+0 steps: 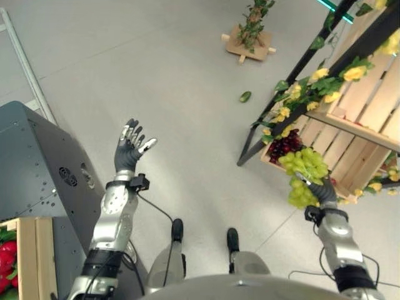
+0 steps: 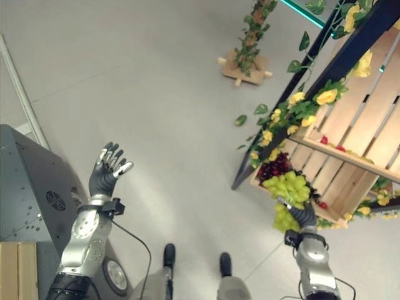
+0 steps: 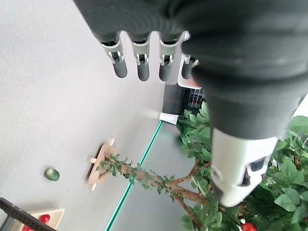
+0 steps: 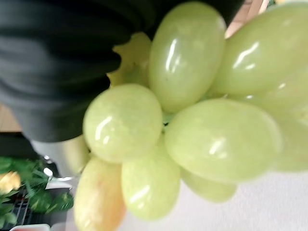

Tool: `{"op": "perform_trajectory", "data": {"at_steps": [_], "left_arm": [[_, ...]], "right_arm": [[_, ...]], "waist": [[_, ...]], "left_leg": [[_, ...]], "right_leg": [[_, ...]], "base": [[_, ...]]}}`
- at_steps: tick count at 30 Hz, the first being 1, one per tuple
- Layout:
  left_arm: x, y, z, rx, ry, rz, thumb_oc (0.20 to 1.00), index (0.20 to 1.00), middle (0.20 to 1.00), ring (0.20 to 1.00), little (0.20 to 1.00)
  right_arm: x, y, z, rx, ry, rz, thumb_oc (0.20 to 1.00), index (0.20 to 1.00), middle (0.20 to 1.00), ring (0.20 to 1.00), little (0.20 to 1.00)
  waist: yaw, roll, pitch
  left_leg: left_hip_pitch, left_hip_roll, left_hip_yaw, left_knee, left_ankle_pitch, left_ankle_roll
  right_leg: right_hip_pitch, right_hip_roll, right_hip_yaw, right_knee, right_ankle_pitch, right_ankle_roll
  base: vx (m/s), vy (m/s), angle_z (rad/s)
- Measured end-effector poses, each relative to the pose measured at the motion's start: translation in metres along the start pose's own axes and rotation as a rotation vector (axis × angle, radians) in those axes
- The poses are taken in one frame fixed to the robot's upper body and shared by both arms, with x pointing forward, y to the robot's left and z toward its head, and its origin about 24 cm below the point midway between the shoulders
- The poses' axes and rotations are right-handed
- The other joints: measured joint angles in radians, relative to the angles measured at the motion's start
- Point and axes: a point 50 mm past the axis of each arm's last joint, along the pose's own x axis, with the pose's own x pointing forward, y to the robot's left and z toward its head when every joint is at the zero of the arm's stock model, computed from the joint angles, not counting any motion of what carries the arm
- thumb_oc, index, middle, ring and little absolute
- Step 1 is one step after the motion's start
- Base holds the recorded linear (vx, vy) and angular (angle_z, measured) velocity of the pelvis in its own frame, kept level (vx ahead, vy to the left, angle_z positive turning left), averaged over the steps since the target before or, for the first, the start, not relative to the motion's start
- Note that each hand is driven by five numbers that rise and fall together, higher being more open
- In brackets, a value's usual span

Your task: Pick up the fruits from the basket on one side to the basket on the other side

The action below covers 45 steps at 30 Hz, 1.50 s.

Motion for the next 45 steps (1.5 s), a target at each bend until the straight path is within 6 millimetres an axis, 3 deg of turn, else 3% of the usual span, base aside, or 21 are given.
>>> {"op": "perform_trajectory", "data": {"at_steps": [4,10,15,25,26,27,28,37,41,45], "left_arm": [[-0.001,-0.001,-0.001,0.002,0.005,-0.017,1.0,1.0,1.0,1.0,1.0],[-0.007,0.001,-0.007,0.006,0.037,-0.024,1.0,1.0,1.0,1.0,1.0],[-0.014,-0.005,-0.01,0.012,0.064,-0.081,1.0,1.0,1.0,1.0,1.0],[-0.018,-0.014,-0.017,-0.004,0.114,-0.153,1.0,1.0,1.0,1.0,1.0],[-0.019,-0.019,-0.019,-0.018,0.124,-0.173,1.0,1.0,1.0,1.0,1.0],[-0.018,-0.021,-0.019,-0.018,0.13,-0.185,1.0,1.0,1.0,1.0,1.0],[-0.018,-0.023,-0.02,-0.018,0.138,-0.196,1.0,1.0,1.0,1.0,1.0],[-0.009,-0.031,-0.014,-0.02,0.112,-0.216,1.0,1.0,1.0,1.0,1.0],[-0.007,-0.029,-0.012,-0.027,0.104,-0.195,1.0,1.0,1.0,1.0,1.0],[-0.002,-0.032,-0.008,-0.053,0.074,-0.172,1.0,1.0,1.0,1.0,1.0]], "right_arm": [[0.012,-0.011,0.008,-0.019,-0.01,-0.056,0.2,0.2,0.2,0.2,0.2],[0.024,-0.033,0.025,-0.084,-0.044,-0.117,0.2,0.2,0.2,0.2,0.2],[0.051,-0.082,0.06,-0.162,-0.044,-0.266,0.2,0.2,0.2,0.2,0.2],[0.083,-0.12,0.133,-0.304,-0.024,-0.405,0.2,0.2,0.2,0.2,0.2],[0.086,-0.124,0.15,-0.322,-0.03,-0.429,0.47,0.47,0.47,0.47,0.47],[0.087,-0.126,0.157,-0.356,-0.028,-0.437,0.63,0.63,0.63,0.63,0.63],[0.088,-0.128,0.161,-0.374,0.003,-0.455,1.0,1.0,1.0,1.0,1.0],[0.09,-0.128,0.171,-0.498,0.033,-0.476,1.0,1.0,1.0,1.0,1.0],[0.089,-0.109,0.18,-0.601,-0.098,-0.421,1.0,1.0,1.0,1.0,1.0],[0.072,-0.094,0.17,-0.549,-0.248,-0.396,1.0,1.0,1.0,1.0,1.0]], "waist": [[0.002,0.004,0.0],[0.019,0.04,0.006],[0.032,0.095,0.018],[0.063,0.172,0.077],[0.062,0.185,0.089],[0.067,0.19,0.093],[0.063,0.194,0.097],[0.072,0.195,0.127],[0.047,0.195,0.14],[0.053,0.19,0.152]], "left_leg": [[0.005,0.002,0.007,-0.01,0.001,0.0],[0.005,0.005,0.006,-0.024,0.01,-0.002],[-0.008,0.005,-0.009,-0.046,0.033,-0.002],[-0.048,0.008,-0.012,-0.046,0.048,-0.002],[-0.052,0.008,-0.015,-0.046,0.05,-0.002],[-0.053,0.008,-0.019,-0.046,0.051,-0.003],[-0.057,0.01,-0.025,-0.046,0.053,-0.004],[-0.063,0.011,-0.045,-0.046,0.059,-0.008],[-0.069,0.011,-0.058,-0.046,0.063,-0.009],[-0.074,0.013,-0.065,-0.046,0.065,-0.012]], "right_leg": [[-0.004,0.001,-0.01,-0.001,0.0,0.0],[-0.011,0.003,-0.014,-0.005,0.0,-0.001],[-0.025,0.005,-0.035,-0.003,0.001,-0.002],[-0.061,0.008,-0.049,0.0,0.014,-0.004],[-0.062,0.008,-0.053,0.0,0.016,-0.004],[-0.062,0.009,-0.058,0.0,0.016,-0.004],[-0.063,0.011,-0.065,0.0,0.016,-0.004],[-0.06,0.016,-0.081,0.0,0.016,-0.006],[-0.062,0.018,-0.09,0.0,0.018,-0.007],[-0.061,0.022,-0.098,0.0,0.018,-0.008]], "base": [[0.02,-0.102,-0.05],[0.0,-0.075,0.0],[-0.01,-0.041,0.09],[-0.01,-0.018,0.02],[0.03,-0.038,0.06],[0.02,-0.047,0.12],[0.03,-0.048,0.13],[0.02,-0.027,0.05],[0.01,0.019,0.07],[-0.01,0.023,0.05]]}}
